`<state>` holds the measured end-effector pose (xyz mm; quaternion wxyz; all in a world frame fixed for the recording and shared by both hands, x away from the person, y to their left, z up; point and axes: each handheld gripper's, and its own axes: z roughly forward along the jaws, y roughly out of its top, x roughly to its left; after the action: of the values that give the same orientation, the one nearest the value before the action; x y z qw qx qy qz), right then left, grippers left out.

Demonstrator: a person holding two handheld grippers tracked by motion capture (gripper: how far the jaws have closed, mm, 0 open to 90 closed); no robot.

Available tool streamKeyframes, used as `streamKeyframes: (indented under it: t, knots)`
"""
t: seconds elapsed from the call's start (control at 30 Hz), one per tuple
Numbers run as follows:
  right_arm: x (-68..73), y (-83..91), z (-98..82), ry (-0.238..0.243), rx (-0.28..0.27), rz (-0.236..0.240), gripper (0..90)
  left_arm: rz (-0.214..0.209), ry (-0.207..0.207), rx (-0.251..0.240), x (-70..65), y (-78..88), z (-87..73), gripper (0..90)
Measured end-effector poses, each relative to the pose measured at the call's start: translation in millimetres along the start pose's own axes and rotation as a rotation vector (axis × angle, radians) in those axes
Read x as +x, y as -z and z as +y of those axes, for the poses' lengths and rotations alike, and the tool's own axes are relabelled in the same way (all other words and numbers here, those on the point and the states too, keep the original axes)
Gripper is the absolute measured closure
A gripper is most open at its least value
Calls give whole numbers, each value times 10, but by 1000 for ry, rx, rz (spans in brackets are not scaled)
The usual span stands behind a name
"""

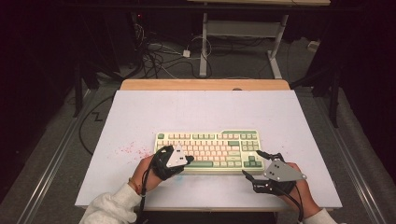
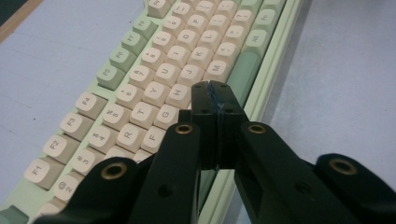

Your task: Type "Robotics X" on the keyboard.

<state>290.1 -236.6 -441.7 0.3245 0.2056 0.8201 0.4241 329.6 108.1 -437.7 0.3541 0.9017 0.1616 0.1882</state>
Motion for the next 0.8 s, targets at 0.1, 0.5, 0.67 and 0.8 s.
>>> streamKeyframes:
  t: [0.1,0.5,0.67,0.8]
  knots:
    - [-4,-3,-5,1,7,1,233,5,3,-2,8,8,-5,826]
    - [-9,-16,-15,-6,16,6,235,66,7,-30,54,78,-15,653]
    - [-25,-12,-24,-21,14,11,240,105,14,-33,51,98,2,480]
    - [-49,-10,-32,-33,17,-3,242,152,3,-40,29,109,-3,327]
